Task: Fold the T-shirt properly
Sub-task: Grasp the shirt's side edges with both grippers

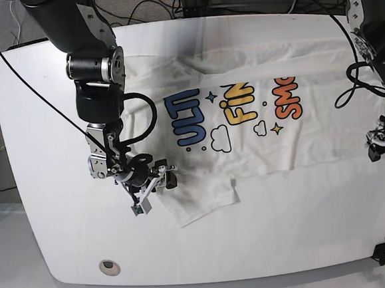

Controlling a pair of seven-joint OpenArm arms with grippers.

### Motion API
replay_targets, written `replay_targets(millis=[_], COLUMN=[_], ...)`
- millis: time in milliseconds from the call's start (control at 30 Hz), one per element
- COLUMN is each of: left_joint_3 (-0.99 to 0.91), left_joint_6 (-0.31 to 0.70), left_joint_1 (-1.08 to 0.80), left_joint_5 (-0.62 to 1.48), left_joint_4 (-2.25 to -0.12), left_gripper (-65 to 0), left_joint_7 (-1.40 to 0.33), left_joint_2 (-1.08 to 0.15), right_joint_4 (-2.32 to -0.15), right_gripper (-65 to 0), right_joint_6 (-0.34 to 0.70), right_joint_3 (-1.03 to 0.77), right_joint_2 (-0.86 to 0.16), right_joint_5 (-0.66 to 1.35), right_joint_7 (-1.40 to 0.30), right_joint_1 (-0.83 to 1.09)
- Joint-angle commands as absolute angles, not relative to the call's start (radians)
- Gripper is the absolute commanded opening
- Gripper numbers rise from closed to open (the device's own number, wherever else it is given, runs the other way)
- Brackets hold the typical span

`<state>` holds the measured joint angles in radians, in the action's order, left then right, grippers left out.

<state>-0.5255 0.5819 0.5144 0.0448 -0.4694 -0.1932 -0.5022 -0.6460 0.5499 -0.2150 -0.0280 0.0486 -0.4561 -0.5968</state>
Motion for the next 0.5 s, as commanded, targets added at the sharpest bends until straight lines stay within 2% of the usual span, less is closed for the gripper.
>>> replay_targets(millis=[0,267,367,467], left_joint_3=[-0.527,-0.527,-0.527,-0.527], left_joint_6=[0.503,0.446,0.377,0.367], left_joint_1=[0.539,0.539,0.535,0.526], left_joint_5=[0.024,-0.008,-0.024,-0.058], left_joint_4=[-0.473,-0.472,-0.472,-0.472], left_gripper=[-30.6,-30.6,-30.6,-30.6], left_joint_7=[-0.133,-0.127,-0.127,-0.127], left_joint_2=[-0.532,-0.532,-0.532,-0.532], right_joint_4=[-0.654,-0.654,-0.654,-0.654], right_gripper=[-35.7,-35.7,-35.7,-35.7], right_joint_6=[0.55,0.55,0.55,0.55], right_joint_3=[-0.214,-0.214,-0.214,-0.214], right_joint_2=[-0.03,-0.033,-0.033,-0.033], right_joint_5=[0.039,0.039,0.039,0.039], right_joint_7=[-0.475,-0.475,-0.475,-0.475], right_joint_1=[-0.618,-0.618,-0.618,-0.618])
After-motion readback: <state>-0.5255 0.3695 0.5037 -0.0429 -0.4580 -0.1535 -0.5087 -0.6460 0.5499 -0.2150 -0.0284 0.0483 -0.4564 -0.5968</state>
